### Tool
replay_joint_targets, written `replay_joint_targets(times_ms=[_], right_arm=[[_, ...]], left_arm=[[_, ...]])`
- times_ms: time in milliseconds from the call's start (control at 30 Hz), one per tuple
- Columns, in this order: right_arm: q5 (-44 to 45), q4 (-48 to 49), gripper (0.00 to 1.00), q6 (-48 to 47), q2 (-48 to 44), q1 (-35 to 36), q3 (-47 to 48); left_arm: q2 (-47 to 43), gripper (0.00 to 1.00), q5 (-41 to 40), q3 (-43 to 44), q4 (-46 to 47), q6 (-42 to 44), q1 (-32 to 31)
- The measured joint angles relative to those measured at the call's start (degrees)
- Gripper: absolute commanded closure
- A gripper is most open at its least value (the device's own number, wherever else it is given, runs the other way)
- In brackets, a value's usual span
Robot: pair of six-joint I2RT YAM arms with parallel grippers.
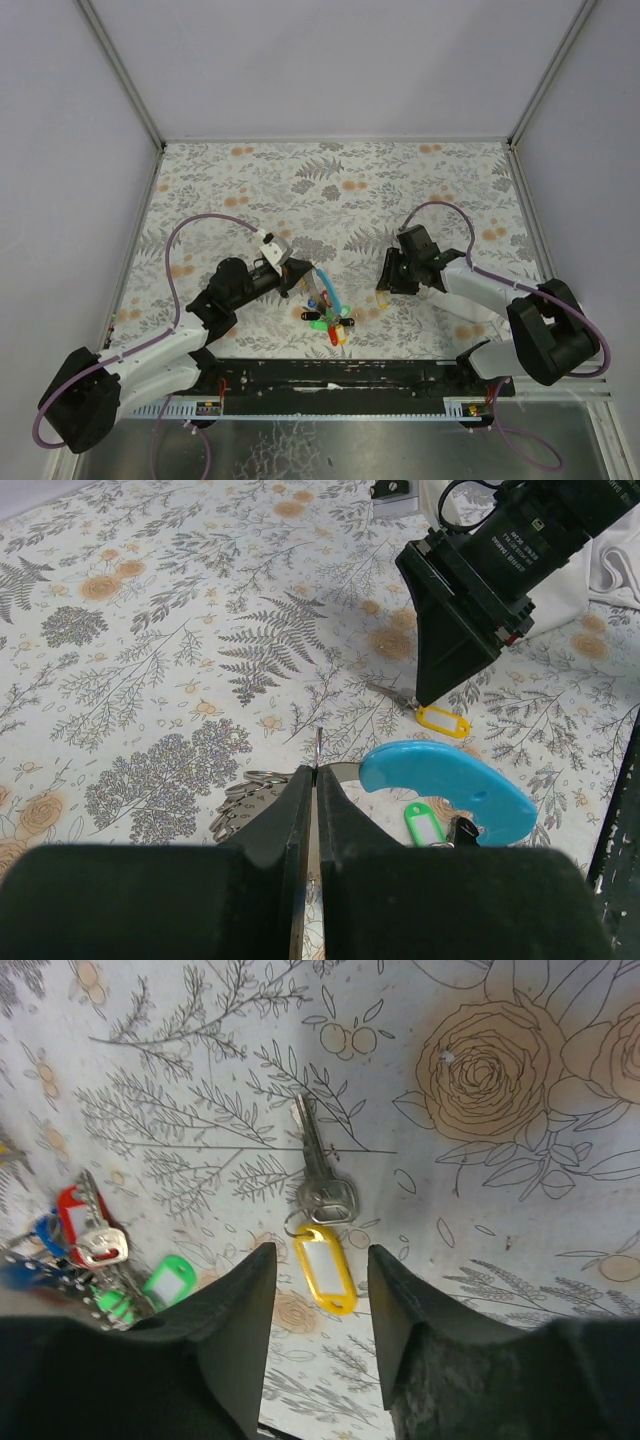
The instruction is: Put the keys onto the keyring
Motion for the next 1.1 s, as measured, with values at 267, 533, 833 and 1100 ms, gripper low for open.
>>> replay_joint_targets(times_ms=[267,533,833,1100], right_arm=[[-2.5,-3.4,0.5,-5.4,-1.2,0.2,-0.3],[-6.5,0.1,0.56,-4.8,0.1,3.0,-2.3],[-9.7,10.2,0.55,-3.0,9.7,5.7,2.9],[-7.7,3.4,0.43,-14.9,15.5,5.7,16.2]], left_arm=[[0.5,1.0,0.0,0.1,-0.2,0.0,0.0],[0.3,1.0,-0.1,0.1,-0.4,0.0,0.0],[-0.7,1.0,-0.6,0.1,-1.1,0.0,0.0],[-2.3,1.0,-1.2,0.1,-2.6,0.0,0.0]])
